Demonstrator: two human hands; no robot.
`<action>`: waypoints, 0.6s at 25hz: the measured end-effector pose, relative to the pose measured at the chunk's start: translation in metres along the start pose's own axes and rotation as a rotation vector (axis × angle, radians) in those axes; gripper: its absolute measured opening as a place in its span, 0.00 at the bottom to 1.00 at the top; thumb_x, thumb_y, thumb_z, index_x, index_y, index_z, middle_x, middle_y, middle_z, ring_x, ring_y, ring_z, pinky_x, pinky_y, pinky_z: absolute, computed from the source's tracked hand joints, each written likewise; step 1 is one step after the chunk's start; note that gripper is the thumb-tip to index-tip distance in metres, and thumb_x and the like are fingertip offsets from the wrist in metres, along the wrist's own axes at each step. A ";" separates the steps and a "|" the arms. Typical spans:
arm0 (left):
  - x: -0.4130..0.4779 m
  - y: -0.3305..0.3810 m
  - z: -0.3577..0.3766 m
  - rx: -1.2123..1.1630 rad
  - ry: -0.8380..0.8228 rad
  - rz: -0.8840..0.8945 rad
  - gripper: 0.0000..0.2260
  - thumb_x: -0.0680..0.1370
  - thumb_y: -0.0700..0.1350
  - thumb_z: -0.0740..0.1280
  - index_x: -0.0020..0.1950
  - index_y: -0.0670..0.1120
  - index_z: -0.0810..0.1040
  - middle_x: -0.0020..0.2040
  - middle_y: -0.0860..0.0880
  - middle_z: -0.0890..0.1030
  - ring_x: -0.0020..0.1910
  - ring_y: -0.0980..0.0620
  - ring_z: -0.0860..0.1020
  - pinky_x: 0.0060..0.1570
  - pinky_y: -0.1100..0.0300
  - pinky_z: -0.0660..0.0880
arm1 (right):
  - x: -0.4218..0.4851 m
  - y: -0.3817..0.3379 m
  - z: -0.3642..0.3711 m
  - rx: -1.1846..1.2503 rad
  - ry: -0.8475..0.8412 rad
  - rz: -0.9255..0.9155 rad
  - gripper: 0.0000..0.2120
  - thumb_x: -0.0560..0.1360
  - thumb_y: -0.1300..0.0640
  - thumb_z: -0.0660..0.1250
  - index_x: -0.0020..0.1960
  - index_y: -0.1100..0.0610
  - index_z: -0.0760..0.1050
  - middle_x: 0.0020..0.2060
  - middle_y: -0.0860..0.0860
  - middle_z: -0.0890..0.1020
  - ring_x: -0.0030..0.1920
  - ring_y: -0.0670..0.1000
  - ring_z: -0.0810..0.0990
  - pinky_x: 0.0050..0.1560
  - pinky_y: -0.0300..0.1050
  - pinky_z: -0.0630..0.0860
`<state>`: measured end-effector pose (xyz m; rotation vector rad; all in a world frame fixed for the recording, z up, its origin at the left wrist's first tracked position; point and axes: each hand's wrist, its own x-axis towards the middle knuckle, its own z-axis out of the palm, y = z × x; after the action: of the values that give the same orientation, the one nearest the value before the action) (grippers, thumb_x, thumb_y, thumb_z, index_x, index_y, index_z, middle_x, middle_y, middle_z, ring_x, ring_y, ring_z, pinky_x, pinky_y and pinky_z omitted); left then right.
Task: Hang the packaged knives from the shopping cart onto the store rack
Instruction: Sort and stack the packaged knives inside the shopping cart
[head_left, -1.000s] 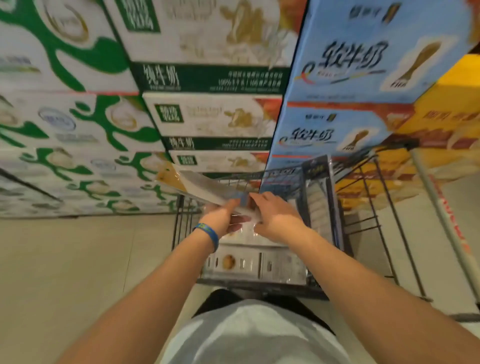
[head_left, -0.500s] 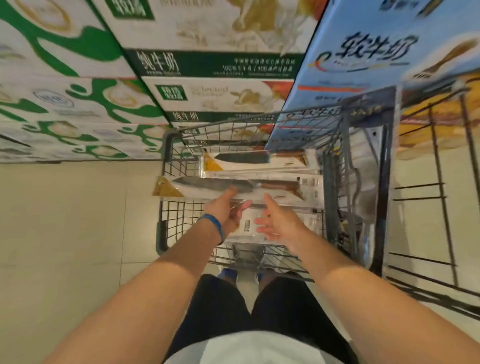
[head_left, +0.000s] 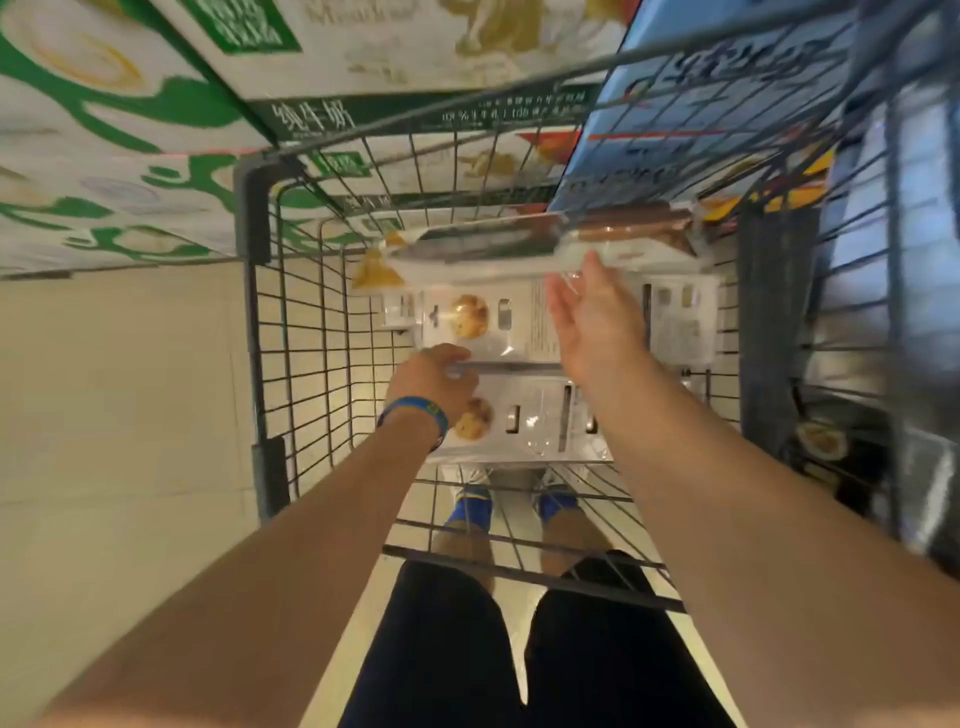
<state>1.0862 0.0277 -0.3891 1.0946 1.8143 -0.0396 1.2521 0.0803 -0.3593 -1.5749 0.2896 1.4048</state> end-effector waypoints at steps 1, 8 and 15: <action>0.002 -0.012 0.000 0.183 0.067 0.052 0.14 0.77 0.48 0.67 0.62 0.53 0.80 0.59 0.50 0.81 0.54 0.45 0.80 0.55 0.52 0.79 | 0.005 0.007 0.001 -0.003 -0.037 -0.011 0.20 0.82 0.53 0.69 0.71 0.55 0.73 0.60 0.52 0.81 0.54 0.48 0.82 0.49 0.39 0.82; 0.012 -0.019 0.005 0.660 -0.001 0.206 0.25 0.74 0.58 0.70 0.69 0.54 0.73 0.64 0.48 0.73 0.63 0.43 0.70 0.59 0.48 0.74 | -0.003 0.065 -0.054 -1.366 -0.221 -0.418 0.20 0.83 0.52 0.63 0.73 0.56 0.72 0.69 0.53 0.77 0.68 0.53 0.74 0.60 0.43 0.69; 0.005 0.014 -0.024 0.873 -0.129 0.188 0.15 0.75 0.61 0.67 0.56 0.55 0.82 0.45 0.50 0.79 0.46 0.47 0.76 0.44 0.56 0.71 | -0.019 0.049 -0.057 -2.012 -0.258 -0.517 0.22 0.76 0.43 0.67 0.68 0.49 0.75 0.62 0.52 0.74 0.63 0.56 0.68 0.56 0.53 0.70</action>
<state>1.0777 0.0502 -0.3743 1.8029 1.5768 -0.8323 1.2475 0.0052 -0.3746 -2.4226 -2.1417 1.2381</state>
